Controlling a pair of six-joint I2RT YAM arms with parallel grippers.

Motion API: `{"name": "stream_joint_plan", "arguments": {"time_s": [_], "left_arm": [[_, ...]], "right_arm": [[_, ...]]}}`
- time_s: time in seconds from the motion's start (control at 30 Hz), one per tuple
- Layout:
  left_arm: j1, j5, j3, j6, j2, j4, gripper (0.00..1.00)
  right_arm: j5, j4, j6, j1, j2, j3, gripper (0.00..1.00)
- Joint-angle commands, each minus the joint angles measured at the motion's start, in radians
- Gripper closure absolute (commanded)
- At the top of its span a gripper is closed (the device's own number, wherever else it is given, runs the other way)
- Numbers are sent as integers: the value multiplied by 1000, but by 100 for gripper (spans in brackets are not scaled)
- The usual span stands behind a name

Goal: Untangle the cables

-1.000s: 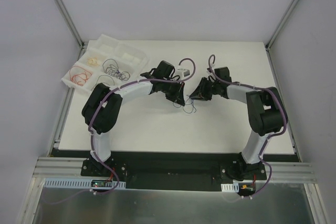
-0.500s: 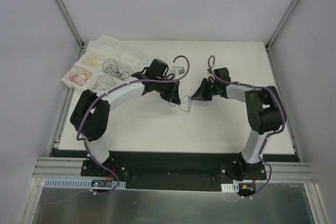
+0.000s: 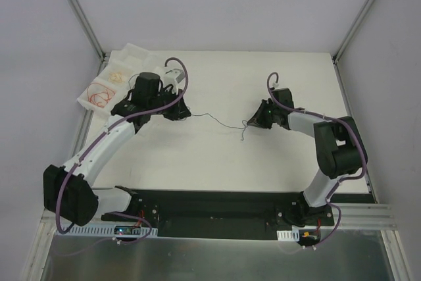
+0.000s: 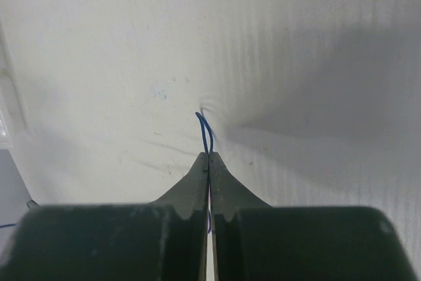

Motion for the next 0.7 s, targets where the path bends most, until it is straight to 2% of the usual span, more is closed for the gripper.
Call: {"name": "stream_joint_plan", "arguments": {"time_s": [0.0,0.2,0.3,0.4,0.47,0.57,0.67], "left_arm": [[31,-138,-23,63,-137,-55,100],[45,-262,-32,101,-237,-81,100],[46,-247,-26,89,-246,-80,100],[46,-207,13,55,-216,-75,100],[45,-190,33,35,-191,-57,100],[48,-210,83,-1,-145,-23,100],[65,-213,167,-29,-87,-8,100]], "right_arm": [[69,17,23,-4,-55,-15,100],[75,28,24,-4,-65,-24,100],[-6,79,4,-6,-58,-27,100],[-75,129,-11,-6,-71,-46,95],[-102,172,-19,-6,-96,-72,85],[-135,289,-19,-3,-146,-136,58],[-133,394,-20,-3,-225,-234,45]]}}
